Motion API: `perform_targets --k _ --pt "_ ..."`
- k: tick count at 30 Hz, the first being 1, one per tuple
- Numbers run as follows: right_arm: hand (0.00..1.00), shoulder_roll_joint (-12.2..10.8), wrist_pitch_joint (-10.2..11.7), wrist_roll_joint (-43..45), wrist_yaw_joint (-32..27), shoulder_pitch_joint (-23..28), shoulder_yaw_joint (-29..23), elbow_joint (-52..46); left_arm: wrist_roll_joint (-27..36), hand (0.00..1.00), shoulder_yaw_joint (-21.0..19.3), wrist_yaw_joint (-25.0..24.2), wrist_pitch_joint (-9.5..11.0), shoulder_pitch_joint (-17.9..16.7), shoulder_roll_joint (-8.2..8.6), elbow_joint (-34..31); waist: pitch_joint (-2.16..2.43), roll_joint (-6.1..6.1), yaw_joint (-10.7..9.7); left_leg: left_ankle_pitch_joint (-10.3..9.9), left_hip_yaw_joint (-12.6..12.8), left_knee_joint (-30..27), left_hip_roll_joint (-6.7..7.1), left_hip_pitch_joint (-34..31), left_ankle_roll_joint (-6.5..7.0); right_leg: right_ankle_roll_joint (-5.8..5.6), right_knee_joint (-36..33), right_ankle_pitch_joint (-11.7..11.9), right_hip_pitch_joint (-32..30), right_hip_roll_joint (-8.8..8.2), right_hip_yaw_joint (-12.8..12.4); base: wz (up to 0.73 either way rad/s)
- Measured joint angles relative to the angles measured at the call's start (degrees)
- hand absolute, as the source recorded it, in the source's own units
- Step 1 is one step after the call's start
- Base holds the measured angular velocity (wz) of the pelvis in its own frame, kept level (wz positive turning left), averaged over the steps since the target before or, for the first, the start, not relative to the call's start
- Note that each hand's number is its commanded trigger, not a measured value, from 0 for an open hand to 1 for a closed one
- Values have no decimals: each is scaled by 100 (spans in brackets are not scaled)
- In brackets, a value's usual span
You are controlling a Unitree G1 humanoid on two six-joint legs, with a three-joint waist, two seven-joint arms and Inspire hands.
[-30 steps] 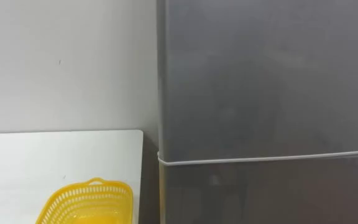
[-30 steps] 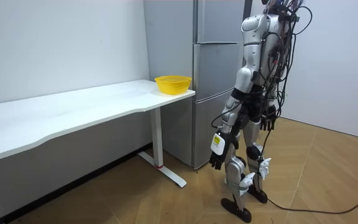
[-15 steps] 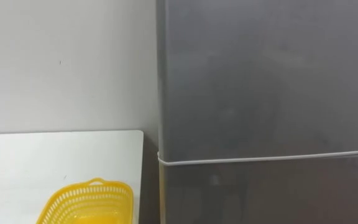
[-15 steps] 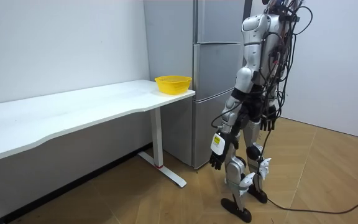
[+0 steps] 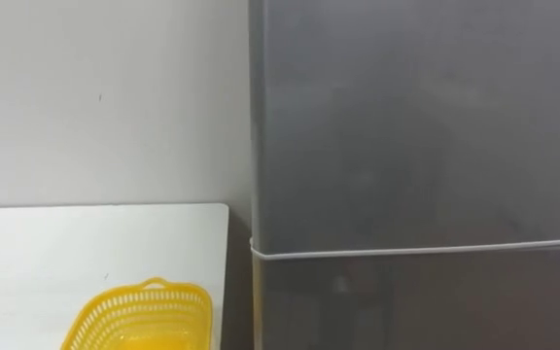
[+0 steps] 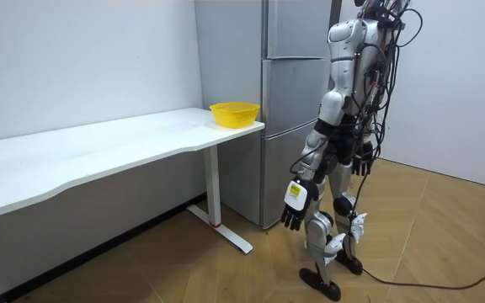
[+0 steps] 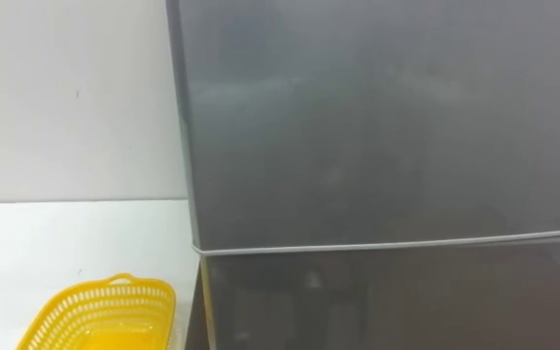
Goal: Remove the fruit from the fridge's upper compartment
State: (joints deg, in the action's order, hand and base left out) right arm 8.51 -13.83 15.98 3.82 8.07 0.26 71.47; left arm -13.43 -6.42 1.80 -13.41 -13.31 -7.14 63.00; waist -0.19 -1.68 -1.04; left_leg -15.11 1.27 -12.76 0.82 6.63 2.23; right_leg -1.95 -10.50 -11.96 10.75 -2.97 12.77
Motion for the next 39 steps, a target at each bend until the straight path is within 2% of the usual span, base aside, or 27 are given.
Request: perform_targets --k 3,4,6,8,11,14,16,17,18,19,22,24,25,26,28,30,33,37,39 --pt "0 0 7 7 -41 -7 -75 22 674 0 -269 211 15 12 4 28 18 58 20 0 10 -2 0 24 0 0 0 0 6 -1 -8 0" --pt "0 -2 11 2 -65 -8 -189 109 994 0 -444 293 51 11 4 118 4 64 21 0 12 0 0 65 0 0 3 0 9 -1 -20 0" --pt "0 2 10 -19 -98 -32 -322 232 1481 0 -702 409 81 16 6 132 16 98 25 -1 22 22 -2 102 1 0 -1 0 35 -1 -11 0" --pt "0 12 10 -111 -140 -36 -398 255 2071 0 -916 592 145 27 4 102 4 125 72 -1 21 53 1 100 1 0 -1 0 25 -3 -7 0" --pt "0 15 7 -287 -234 2 -410 238 3154 0 -1389 1231 248 53 4 -285 -1 151 134 1 7 58 1 88 0 0 -12 0 23 -3 11 0" --pt "0 26 26 -204 -266 -25 -600 202 3694 0 -1888 1754 343 237 -2 -564 -1 167 213 3 9 59 -2 85 -3 0 -28 -2 8 1 -19 -1" --pt "0 41 180 -205 -399 -12 -732 177 4080 0 -2190 2295 593 328 -2 -1065 0 151 302 3 12 56 -3 85 -4 0 -12 -2 2 2 -8 0" --pt "0 46 213 -206 -417 -13 -735 166 4103 0 -2227 2416 659 343 -8 -1192 1 150 313 4 10 56 -1 80 -4 0 -8 -2 -1 2 -7 0" --pt "0 51 281 -205 -455 -15 -776 144 4110 0 -2286 2678 759 349 -12 -1495 31 191 319 4 7 52 1 70 -5 0 -5 -2 -10 4 -11 0" --pt "0 51 342 -203 -501 -12 -844 105 4159 0 -2291 2989 822 328 -12 -1895 37 186 324 4 6 51 0 40 -5 0 -14 -2 -52 4 -6 0" --pt "0 53 477 -191 -631 1 -862 -83 4204 0 -2285 3682 1182 276 -18 -2737 52 178 330 39 9 55 15 -49 1 2 -15 0 -169 -7 -4 -3" --pt "0 50 558 -194 -665 112 -862 -244 4171 0 -2282 4051 1263 253 -16 -3299 58 187 321 41 -5 59 20 -54 0 3 -10 1 -168 -8 -11 3" --pt "0 46 623 -193 -698 201 -862 -273 4070 0 -2284 4316 1308 247 -16 -3701 78 187 324 42 -52 49 27 -24 1 2 -10 1 -154 -10 -10 8" --pt "0 43 649 -193 -712 211 -863 -273 4008 0 -2288 4444 1360 246 -16 -3897 83 189 348 46 -62 49 29 -13 4 2 -15 1 -145 -13 -14 0" --pt "0 28 687 -158 -755 252 -864 -270 3852 0 -2291 4842 1537 248 -18 -4751 91 203 455 51 -75 52 41 23 8 1 -14 0 -138 -22 -64 -10" --pt "0 17 711 -154 -806 272 -865 -266 3723 0 -2289 5042 1658 255 -53 -5253 82 220 457 54 -83 85 51 64 13 2 -7 0 -125 -25 -161 -7" --pt "0 16 816 -107 -920 277 -871 -249 3499 0 -2290 5231 1673 256 -92 -6075 71 222 451 55 -113 103 88 103 15 2 58 0 -55 -48 -155 -1" --pt "0 6 879 -73 -996 335 -825 -245 3034 0 -2345 5272 1718 263 -309 -6921 50 187 477 57 -190 100 98 50 20 0 85 -1 -72 -40 -159 0" --pt "0 7 881 -150 -998 400 -827 -222 3003 0 -2481 5288 1721 333 -314 -7490 44 183 487 55 -219 93 95 38 21 1 91 -1 -70 -30 -157 2"
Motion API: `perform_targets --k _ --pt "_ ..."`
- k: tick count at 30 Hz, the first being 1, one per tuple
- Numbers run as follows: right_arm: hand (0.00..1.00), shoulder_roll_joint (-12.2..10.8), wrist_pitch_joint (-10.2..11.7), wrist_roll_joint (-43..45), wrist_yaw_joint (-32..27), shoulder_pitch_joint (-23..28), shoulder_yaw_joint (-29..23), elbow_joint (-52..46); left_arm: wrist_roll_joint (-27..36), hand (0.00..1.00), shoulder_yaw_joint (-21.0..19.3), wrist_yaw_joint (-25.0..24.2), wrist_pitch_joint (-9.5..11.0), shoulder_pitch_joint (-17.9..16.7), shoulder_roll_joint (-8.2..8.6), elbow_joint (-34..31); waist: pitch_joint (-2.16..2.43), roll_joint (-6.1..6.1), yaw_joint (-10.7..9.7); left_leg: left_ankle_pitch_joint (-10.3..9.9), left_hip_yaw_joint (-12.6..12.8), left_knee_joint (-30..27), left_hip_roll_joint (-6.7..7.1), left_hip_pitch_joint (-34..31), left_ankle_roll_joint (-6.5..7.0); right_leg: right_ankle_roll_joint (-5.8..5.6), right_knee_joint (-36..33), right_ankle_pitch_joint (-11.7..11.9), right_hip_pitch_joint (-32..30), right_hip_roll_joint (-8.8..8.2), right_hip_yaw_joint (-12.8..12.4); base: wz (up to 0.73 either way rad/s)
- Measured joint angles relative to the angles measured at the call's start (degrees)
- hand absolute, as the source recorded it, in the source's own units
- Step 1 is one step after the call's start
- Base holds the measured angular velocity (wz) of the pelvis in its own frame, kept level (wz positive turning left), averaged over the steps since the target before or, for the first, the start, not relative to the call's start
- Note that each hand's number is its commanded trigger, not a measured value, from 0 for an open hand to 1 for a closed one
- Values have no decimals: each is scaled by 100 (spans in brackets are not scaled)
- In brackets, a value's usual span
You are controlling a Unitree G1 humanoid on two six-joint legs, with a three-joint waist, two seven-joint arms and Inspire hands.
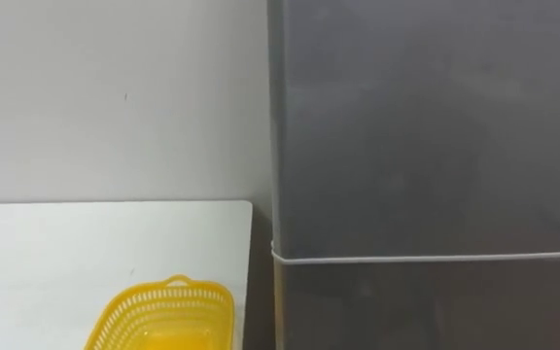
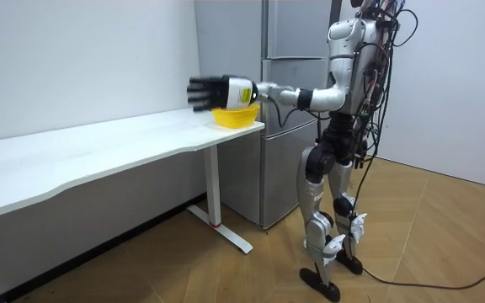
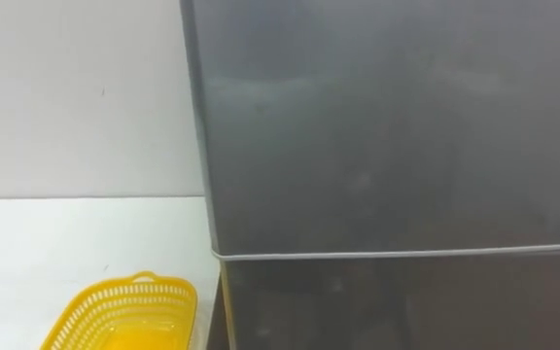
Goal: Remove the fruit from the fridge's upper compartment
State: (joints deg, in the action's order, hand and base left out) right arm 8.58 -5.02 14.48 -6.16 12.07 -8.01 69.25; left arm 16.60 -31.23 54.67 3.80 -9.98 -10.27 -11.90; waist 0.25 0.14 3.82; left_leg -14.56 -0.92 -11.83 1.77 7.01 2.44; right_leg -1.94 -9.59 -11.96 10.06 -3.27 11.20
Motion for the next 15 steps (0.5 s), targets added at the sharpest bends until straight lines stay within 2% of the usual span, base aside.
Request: perform_targets --k 2,4,8,10,11,14,15 --pt "0 1 12 -72 -2 51 -12 28 -64 0 -130 -7 86 41 -50 -488 0 19 6 0 -17 5 0 -6 0 0 0 0 5 3 -5 0" --pt "0 3 45 -79 28 54 -12 157 -95 0 -260 -25 259 47 -156 -894 -5 85 -29 0 -17 8 -2 5 0 0 8 0 3 5 -3 -4" --pt "0 4 54 -84 259 58 -13 271 -106 0 -357 -217 345 162 -224 -1267 -22 178 -39 -1 -24 36 -4 0 1 0 -4 0 -1 5 19 0" --pt "0 1 37 -66 381 57 -2 298 -71 0 -328 -515 384 196 -256 -1397 -33 204 -60 1 -64 18 4 -46 2 0 -9 0 5 5 22 4" --pt "0 -3 34 -64 406 57 -2 302 -27 0 -300 -611 384 195 -256 -1461 -48 181 -60 2 -78 13 6 -52 2 0 -8 0 5 6 31 6" --pt "0 19 -12 -40 601 29 -6 314 367 0 -103 -1132 386 196 -255 -1841 -51 162 -97 3 -108 -6 5 -100 0 0 -7 0 -15 7 81 7" --pt "0 26 -17 -32 658 28 -8 310 431 0 14 -1348 385 204 -256 -1926 -41 160 -169 3 -139 -56 9 -139 1 0 -8 0 -11 1 159 19"
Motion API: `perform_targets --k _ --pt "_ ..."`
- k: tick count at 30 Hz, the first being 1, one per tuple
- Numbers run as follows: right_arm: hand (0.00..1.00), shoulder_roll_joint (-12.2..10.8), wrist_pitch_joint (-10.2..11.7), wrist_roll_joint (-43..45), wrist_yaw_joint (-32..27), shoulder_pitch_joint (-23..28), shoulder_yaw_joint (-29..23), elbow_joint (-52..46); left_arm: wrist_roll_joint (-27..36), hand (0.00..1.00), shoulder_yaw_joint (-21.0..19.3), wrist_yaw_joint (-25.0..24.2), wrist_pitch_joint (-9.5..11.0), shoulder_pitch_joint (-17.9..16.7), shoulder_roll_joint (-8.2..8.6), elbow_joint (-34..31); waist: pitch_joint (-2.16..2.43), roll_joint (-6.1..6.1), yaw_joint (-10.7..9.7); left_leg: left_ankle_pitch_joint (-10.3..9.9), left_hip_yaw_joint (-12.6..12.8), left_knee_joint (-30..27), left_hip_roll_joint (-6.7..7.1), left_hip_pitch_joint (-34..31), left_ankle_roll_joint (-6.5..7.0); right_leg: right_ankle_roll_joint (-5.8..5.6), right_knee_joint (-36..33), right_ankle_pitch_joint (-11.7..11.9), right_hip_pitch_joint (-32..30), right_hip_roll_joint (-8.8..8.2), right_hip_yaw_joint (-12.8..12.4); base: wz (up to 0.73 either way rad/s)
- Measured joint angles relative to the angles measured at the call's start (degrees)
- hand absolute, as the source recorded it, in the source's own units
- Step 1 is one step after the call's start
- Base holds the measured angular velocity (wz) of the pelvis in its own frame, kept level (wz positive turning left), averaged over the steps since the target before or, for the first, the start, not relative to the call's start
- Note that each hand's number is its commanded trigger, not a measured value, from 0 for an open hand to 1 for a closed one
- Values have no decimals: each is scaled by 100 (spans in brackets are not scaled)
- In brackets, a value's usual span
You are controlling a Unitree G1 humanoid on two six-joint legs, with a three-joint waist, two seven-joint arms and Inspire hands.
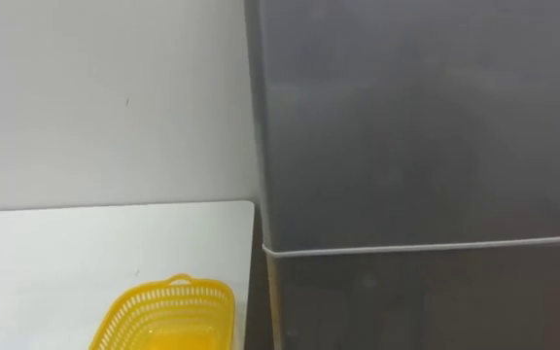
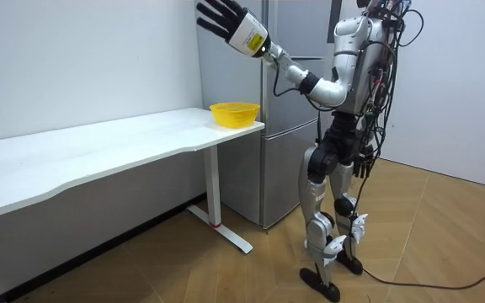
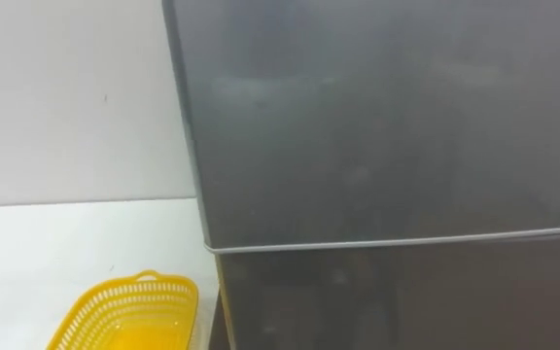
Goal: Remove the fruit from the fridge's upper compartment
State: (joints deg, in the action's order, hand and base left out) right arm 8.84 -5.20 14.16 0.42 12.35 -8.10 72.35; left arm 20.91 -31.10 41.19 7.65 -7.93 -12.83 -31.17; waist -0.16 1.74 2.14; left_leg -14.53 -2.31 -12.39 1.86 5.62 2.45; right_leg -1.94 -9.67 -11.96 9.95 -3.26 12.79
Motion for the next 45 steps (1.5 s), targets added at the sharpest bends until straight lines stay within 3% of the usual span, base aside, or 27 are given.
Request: perform_targets --k 3,9,10,13,20,24,34,39,45 --pt "0 -2 -76 223 126 -103 -8 2 99 0 316 -610 -61 172 3 -15 -10 -27 -74 1 -12 -54 3 -25 -1 0 -8 0 0 0 -1 9" --pt "0 -6 -142 275 295 -247 15 20 897 0 927 -1811 -354 470 9 -49 2 -79 -227 1 -38 -115 0 -117 -1 1 -16 1 -77 -1 -20 -1" --pt "0 -5 -180 273 345 -274 12 53 946 0 988 -2020 -405 536 9 -49 -17 -88 -252 1 -35 -125 0 -151 -1 1 -11 1 -102 0 -31 0" --pt "0 -10 -236 292 439 -331 9 141 1151 0 1021 -2469 -492 585 9 -100 -13 -86 -343 1 1 -131 -2 -178 0 1 -13 1 -147 5 -152 -6" --pt "0 -18 -244 442 560 -336 7 163 1792 0 1234 -3366 -610 801 17 -350 -22 -115 -437 3 88 -118 -6 -137 0 1 -15 1 -172 3 -191 -5" --pt "0 -18 -242 490 552 -354 6 126 2012 0 1355 -3903 -777 849 20 -368 -21 -119 -462 3 139 -109 -10 -119 1 1 -13 1 -171 3 -207 -6" --pt "0 -18 -357 495 317 -453 11 128 2016 0 1812 -4776 -1026 849 20 -363 11 -132 -520 4 138 -126 -16 -213 2 11 -34 7 -264 14 -309 -1" --pt "0 -17 -363 486 216 -455 12 122 2095 0 1883 -5091 -1030 849 22 -363 26 -104 -551 4 132 -156 -17 -235 2 15 -31 9 -253 15 -303 0" --pt "0 -17 -355 485 157 -499 25 145 2114 0 2043 -5398 -1138 849 55 -361 8 -48 -564 4 131 -158 -16 -201 2 15 -18 9 -206 15 -307 0"
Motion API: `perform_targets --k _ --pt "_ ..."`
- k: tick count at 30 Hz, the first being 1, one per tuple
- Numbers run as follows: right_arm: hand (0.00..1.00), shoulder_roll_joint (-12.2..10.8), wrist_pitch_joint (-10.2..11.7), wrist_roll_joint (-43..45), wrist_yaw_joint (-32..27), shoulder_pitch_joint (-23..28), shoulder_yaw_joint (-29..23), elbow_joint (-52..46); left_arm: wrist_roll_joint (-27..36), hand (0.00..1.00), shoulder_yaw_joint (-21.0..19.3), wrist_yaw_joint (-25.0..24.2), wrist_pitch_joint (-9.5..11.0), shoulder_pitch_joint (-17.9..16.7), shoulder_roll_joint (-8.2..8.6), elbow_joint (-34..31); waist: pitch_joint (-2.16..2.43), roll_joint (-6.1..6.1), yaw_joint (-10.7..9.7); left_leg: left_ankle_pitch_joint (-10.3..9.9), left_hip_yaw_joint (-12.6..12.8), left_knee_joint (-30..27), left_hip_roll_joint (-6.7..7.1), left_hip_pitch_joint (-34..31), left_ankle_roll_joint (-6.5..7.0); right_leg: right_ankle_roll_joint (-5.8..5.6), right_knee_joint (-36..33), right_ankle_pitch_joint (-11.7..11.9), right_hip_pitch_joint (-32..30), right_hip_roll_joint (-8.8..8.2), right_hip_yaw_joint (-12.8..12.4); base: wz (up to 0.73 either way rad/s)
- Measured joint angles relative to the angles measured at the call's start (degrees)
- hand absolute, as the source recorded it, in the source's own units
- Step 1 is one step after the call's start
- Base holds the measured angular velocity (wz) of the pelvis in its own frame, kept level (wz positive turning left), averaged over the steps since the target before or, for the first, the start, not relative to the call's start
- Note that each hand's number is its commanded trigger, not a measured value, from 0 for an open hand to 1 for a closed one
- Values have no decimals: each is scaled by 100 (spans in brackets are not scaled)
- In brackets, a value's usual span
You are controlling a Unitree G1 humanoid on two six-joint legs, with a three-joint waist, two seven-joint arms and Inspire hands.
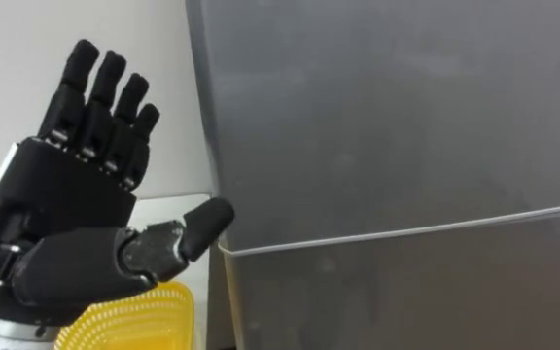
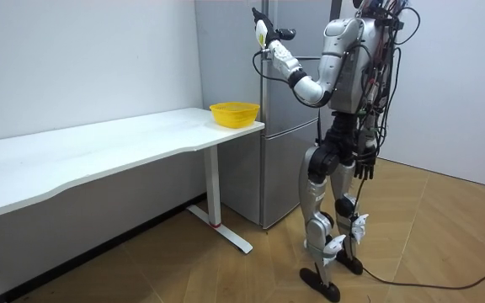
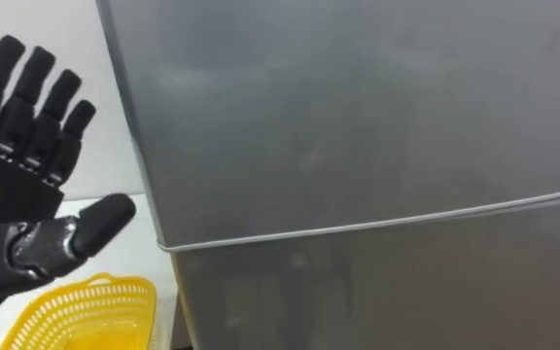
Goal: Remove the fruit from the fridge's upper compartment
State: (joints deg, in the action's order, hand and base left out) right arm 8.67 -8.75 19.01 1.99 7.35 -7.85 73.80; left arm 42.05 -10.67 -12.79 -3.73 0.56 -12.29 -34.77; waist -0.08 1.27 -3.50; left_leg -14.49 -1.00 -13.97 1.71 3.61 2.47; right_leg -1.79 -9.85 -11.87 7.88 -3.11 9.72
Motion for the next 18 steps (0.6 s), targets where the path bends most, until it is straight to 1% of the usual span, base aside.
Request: perform_targets --k 3,9,13,18 --pt "0 2 -1 -2 -8 -60 2 31 0 0 29 -140 -8 -1 14 1 -25 49 -46 0 -7 6 -1 -8 0 0 -1 0 -2 2 9 1" --pt "0 6 -4 -44 5 -53 44 30 -7 0 52 -391 -54 -1 25 0 -6 97 -92 0 -6 29 -6 -8 0 0 -2 0 -3 8 63 1" --pt "0 6 -5 -44 6 -46 107 31 -9 0 158 -488 -93 -1 33 1 -4 99 -92 0 -4 27 -5 -8 0 0 -2 0 -4 7 63 0" --pt "0 8 2 -45 10 -56 172 14 -9 0 187 -556 -100 0 33 -3 -12 81 -94 0 6 26 -4 -3 -1 0 -1 0 -6 5 61 0"
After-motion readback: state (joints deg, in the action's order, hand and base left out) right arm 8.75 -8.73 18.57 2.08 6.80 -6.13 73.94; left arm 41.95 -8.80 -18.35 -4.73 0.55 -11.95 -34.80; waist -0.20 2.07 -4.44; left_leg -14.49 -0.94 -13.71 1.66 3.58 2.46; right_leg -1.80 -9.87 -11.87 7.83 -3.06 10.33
